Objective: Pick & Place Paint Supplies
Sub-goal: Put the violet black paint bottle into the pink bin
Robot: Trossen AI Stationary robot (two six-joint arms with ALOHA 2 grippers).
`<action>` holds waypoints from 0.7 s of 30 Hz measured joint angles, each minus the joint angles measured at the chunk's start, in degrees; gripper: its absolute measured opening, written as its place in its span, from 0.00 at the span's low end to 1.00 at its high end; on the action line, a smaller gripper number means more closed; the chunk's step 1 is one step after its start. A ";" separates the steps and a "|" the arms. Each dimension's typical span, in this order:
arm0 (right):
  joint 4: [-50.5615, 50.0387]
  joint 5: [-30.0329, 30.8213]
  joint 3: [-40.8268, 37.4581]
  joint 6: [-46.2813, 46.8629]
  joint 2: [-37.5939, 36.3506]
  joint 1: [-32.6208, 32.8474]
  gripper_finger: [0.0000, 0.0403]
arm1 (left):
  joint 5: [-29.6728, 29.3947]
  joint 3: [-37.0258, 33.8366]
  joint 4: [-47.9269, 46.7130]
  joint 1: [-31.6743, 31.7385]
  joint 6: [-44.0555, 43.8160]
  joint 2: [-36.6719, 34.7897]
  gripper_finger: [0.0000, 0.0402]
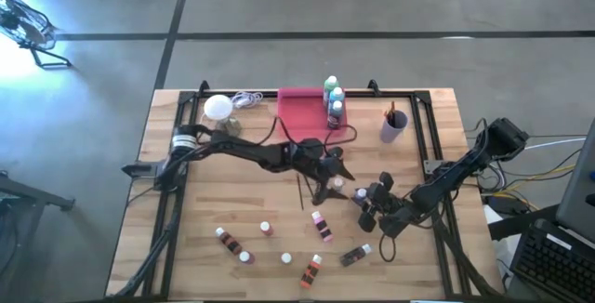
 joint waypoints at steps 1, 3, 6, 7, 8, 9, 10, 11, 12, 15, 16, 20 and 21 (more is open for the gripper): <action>0.07 0.00 0.00 0.00 -0.20 0.00 0.35 | -0.02 0.61 0.03 -0.19 0.01 0.50 0.78; 0.06 0.00 0.00 -0.02 -0.73 0.00 0.36 | -0.02 1.91 0.19 -0.32 -0.06 1.46 0.78; 0.20 0.00 0.03 -0.66 -1.66 0.00 0.36 | -0.08 3.21 0.12 -0.42 -0.11 2.35 0.78; 0.19 0.00 0.13 -1.08 -1.98 0.00 0.36 | -0.12 3.46 0.11 -0.42 -0.15 2.49 0.78; 0.17 -0.01 0.30 -1.54 -2.32 0.00 0.35 | -0.13 3.51 0.07 -0.42 -0.20 2.52 0.78; 0.16 -0.02 0.57 -2.00 -2.64 0.00 0.35 | -0.13 3.70 0.04 -0.42 -0.25 2.52 0.78; 0.20 -0.03 0.89 -2.72 -2.95 0.00 0.34 | -0.13 3.88 0.11 -0.44 -0.26 2.52 0.78; 0.20 -0.06 1.26 -3.43 -3.22 0.00 0.34 | -0.13 3.96 0.14 -0.47 -0.33 2.52 0.78; 0.17 -0.04 1.72 -4.27 -3.35 0.00 0.33 | -0.13 4.05 0.14 -0.47 -0.51 2.52 0.78; 0.17 -0.04 3.40 -7.40 -3.59 0.00 0.33 | -0.13 4.13 -0.29 -0.64 -0.58 2.52 0.78; 0.22 -0.02 3.99 -8.47 -3.57 -0.02 0.33 | -0.08 4.13 -0.27 -0.73 -0.58 2.52 0.78; 0.13 0.13 5.51 -11.03 -3.57 -0.02 0.35 | 0.20 4.00 -0.25 -1.13 -0.58 2.52 0.78; 0.11 0.40 5.70 -11.23 -3.57 -0.02 0.35 | 0.22 4.00 -0.26 -1.22 -0.58 2.52 0.78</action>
